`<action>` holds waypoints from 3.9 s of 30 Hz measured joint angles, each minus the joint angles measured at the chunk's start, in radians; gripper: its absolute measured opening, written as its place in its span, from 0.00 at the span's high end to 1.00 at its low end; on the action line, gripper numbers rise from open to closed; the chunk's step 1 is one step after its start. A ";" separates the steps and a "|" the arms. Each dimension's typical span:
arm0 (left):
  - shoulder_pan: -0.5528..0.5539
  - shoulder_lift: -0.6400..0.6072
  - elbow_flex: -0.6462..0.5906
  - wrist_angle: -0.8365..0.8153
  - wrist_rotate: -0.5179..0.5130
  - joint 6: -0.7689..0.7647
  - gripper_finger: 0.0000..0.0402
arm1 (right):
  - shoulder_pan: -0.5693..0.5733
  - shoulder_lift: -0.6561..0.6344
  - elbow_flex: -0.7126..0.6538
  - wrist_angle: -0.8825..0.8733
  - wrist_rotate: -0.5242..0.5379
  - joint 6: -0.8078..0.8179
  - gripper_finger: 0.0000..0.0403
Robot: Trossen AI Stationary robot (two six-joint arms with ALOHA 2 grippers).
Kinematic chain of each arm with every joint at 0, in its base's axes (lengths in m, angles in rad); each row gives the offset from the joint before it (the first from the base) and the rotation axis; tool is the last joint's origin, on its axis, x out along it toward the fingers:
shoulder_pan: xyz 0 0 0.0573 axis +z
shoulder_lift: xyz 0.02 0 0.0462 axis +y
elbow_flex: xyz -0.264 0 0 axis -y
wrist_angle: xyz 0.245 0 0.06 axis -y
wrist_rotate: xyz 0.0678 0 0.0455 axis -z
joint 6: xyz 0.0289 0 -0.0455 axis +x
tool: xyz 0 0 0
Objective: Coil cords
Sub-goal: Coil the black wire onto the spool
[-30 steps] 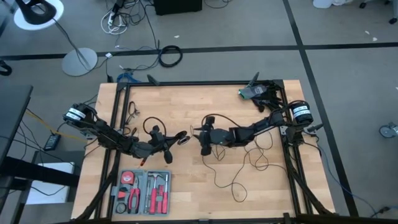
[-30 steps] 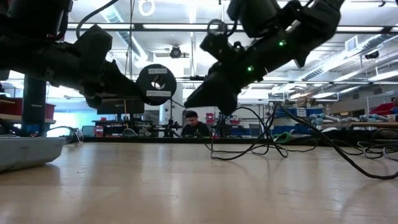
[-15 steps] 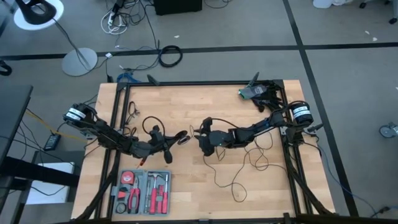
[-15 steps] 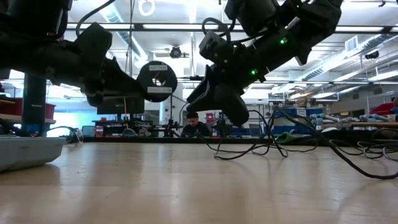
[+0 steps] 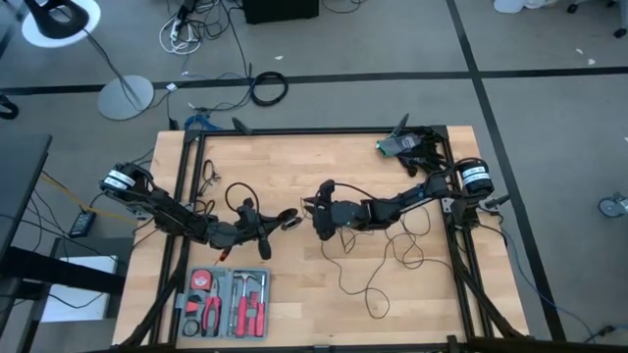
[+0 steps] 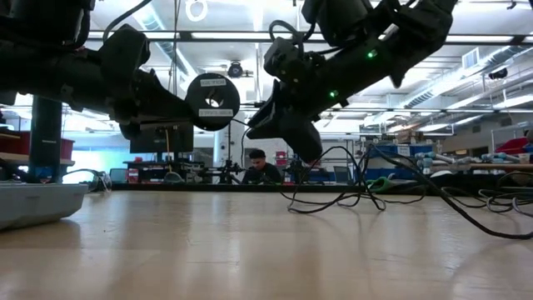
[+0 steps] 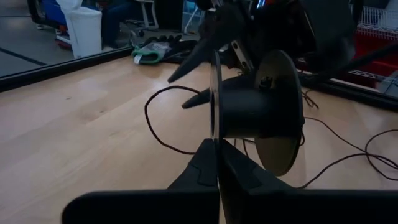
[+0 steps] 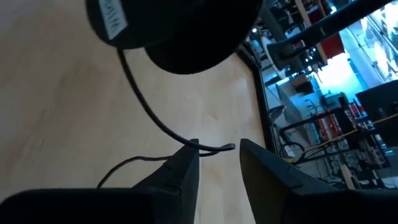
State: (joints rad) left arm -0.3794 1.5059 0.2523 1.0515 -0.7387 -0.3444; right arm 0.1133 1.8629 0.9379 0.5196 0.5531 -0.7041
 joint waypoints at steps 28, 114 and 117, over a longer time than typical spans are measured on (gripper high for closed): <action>0.000 0.000 0.000 -0.049 -0.013 0.000 1.00 | -0.029 -0.013 0.195 -0.439 0.047 0.585 0.99; 0.000 0.000 0.000 0.054 -0.008 0.052 1.00 | -0.160 0.158 -0.119 0.490 -0.409 1.071 0.83; 0.000 0.000 0.000 0.055 -0.008 0.052 1.00 | -0.166 0.158 -0.119 0.508 -0.413 1.070 0.83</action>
State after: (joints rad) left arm -0.3794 1.5059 0.2523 1.1061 -0.7467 -0.2920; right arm -0.0531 2.0212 0.8192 1.0277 0.1399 0.3656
